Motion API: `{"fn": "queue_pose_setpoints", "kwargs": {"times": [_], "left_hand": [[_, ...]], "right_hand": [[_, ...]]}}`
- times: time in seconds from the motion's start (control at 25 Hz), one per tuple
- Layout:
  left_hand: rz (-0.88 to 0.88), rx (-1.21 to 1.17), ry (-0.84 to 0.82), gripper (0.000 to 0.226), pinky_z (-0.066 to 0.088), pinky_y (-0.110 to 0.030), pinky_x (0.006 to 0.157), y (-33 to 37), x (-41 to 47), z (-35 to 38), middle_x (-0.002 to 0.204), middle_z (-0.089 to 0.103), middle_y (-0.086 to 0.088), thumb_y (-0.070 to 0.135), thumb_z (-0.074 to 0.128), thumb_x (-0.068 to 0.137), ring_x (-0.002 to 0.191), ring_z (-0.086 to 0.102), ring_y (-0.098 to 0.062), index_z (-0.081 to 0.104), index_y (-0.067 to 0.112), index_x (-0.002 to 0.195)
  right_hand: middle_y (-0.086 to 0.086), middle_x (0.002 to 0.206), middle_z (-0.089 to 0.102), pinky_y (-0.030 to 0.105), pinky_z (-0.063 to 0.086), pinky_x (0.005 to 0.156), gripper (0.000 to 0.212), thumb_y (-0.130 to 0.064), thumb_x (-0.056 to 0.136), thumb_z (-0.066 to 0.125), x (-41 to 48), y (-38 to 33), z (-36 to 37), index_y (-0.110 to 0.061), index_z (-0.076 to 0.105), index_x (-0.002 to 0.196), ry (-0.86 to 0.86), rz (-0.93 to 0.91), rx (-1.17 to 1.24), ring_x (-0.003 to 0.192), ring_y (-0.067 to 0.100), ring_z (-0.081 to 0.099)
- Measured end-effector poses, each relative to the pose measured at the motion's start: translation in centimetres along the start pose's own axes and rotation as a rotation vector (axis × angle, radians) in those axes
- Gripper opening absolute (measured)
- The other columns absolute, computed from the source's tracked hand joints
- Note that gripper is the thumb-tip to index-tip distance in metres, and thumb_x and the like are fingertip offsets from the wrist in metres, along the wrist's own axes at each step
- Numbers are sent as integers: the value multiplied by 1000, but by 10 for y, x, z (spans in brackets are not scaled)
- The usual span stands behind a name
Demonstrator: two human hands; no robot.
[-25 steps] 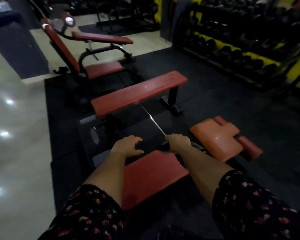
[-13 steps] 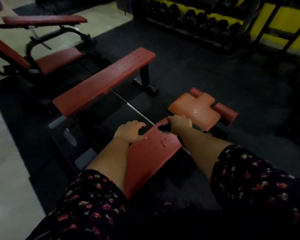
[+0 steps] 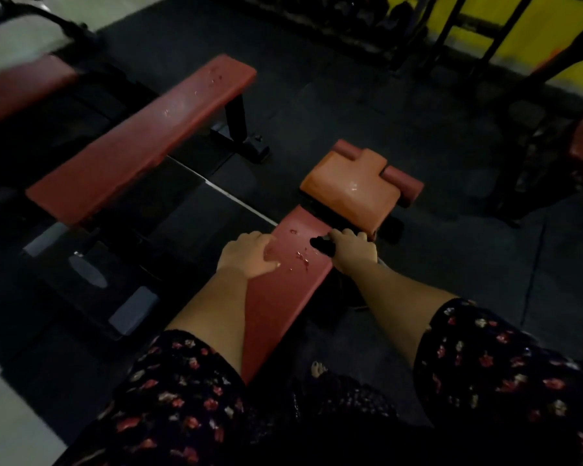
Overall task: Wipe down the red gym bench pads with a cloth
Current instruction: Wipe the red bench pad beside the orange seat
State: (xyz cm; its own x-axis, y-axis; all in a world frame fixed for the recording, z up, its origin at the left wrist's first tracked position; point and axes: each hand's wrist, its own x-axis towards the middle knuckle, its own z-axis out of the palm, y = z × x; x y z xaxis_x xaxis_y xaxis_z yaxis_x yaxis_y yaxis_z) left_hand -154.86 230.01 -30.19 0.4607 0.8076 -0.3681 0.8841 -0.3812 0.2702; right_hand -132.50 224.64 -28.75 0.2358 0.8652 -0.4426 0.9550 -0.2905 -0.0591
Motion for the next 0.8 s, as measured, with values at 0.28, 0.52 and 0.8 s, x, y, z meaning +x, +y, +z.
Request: {"fn": "queue_pose_setpoints", "kwargs": {"times": [0.28, 0.52, 0.8], "left_hand": [[-2, 52, -21, 65, 48, -41, 94, -14, 38, 39, 138, 47, 0, 56, 57, 89, 123, 48, -22, 37, 31, 146], [-69, -17, -42, 71, 44, -40, 103, -40, 116, 82, 146, 41, 0, 54, 57, 90, 131, 43, -20, 32, 24, 149], [124, -83, -47, 69, 17, -37, 120, -48, 211, 157, 164, 6, 0, 44, 41, 101, 150, 6, -15, 7, 19, 156]], "right_hand": [[16, 133, 51, 40, 49, 95, 101, -51, 63, 65, 55, 38, 101, -28, 21, 151, -379, 427, 658, 114, 35, 57], [12, 90, 64, 31, 54, 71, 51, -14, 80, 60, 131, 37, 102, -23, 51, 130, -244, 499, 1263, 80, 26, 62], [13, 150, 28, 47, 41, 96, 75, -27, 90, 59, 224, 49, 130, -38, 18, 152, 42, 185, 252, 122, 41, 38]]}}
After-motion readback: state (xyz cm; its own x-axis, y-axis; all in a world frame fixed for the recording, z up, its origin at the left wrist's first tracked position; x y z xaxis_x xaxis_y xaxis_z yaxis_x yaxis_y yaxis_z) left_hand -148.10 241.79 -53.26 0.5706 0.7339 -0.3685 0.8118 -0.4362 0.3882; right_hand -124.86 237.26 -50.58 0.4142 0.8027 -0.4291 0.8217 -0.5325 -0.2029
